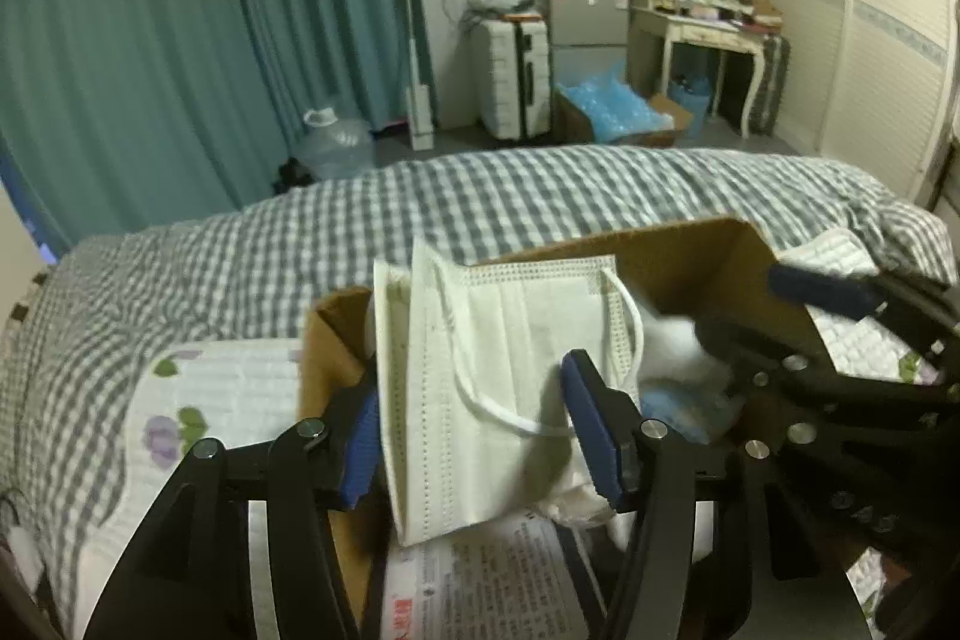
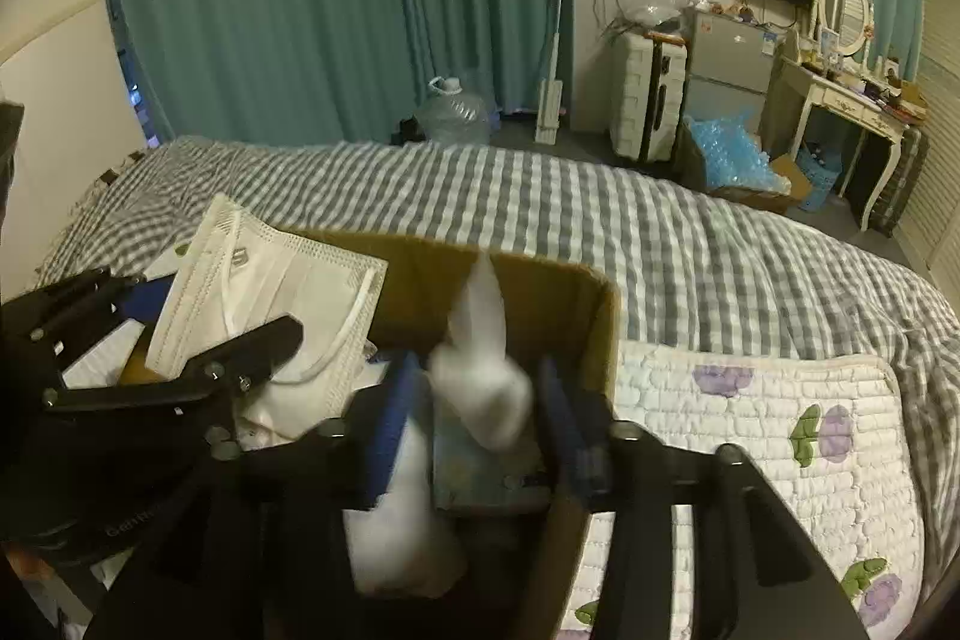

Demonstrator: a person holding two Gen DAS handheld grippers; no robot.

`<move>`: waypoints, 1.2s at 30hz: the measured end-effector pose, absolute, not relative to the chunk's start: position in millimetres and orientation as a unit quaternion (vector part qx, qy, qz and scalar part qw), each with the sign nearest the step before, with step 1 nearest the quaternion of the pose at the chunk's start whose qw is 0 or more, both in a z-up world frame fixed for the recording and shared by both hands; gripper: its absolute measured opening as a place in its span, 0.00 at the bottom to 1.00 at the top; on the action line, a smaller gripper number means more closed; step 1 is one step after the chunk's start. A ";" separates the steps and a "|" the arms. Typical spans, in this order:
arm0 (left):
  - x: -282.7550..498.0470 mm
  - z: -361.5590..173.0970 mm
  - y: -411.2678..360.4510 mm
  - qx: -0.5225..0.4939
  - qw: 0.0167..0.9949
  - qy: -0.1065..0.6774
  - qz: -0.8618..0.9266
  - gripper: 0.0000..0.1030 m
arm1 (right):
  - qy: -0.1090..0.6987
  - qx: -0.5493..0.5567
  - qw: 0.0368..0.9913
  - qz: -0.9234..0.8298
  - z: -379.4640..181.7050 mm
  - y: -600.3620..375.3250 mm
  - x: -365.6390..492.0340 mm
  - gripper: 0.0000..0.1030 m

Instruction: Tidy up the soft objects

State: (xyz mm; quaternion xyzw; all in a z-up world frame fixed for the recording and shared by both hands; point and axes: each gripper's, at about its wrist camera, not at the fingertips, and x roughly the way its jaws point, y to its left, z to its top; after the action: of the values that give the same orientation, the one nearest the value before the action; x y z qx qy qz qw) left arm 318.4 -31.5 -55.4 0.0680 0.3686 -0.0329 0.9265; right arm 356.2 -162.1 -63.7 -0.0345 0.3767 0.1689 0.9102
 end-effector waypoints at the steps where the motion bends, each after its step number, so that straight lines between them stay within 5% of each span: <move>1: 317.7 -52.4 -29.9 0.068 0.927 0.368 -0.034 0.56 | 0.371 -0.036 0.914 0.157 -58.6 -162.7 354.2 0.58; 8: 276.6 10.9 -25.2 0.065 0.947 0.313 -0.024 0.73 | 0.337 -0.009 0.931 0.141 -3.5 -180.7 327.8 0.68; 14: 209.8 95.1 -22.0 0.057 0.971 0.228 -0.039 0.75 | 0.266 -0.022 0.955 0.129 82.9 -186.2 263.4 0.78; 18: 154.7 143.9 -18.2 0.062 0.984 0.162 -0.042 0.97 | 0.216 -0.027 0.968 0.122 143.9 -191.5 210.5 0.88; 22: 105.0 173.5 -11.3 0.063 0.992 0.104 -0.043 1.00 | 0.165 -0.008 0.979 0.116 194.9 -202.7 151.6 1.00; 29: 40.3 179.9 -3.7 0.051 0.996 0.048 -0.053 1.00 | 0.095 0.012 0.989 0.109 232.0 -214.6 71.8 1.00; 36: 11.5 118.2 18.8 0.018 1.000 0.024 -0.010 1.00 | 0.036 0.003 0.996 0.086 192.8 -215.9 11.1 1.00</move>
State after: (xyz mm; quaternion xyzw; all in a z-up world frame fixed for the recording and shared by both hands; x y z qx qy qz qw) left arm 11.5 18.8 118.2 0.0180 0.0236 -0.0103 0.9995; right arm 11.1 -215.9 192.8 0.0033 0.0356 0.0864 0.9956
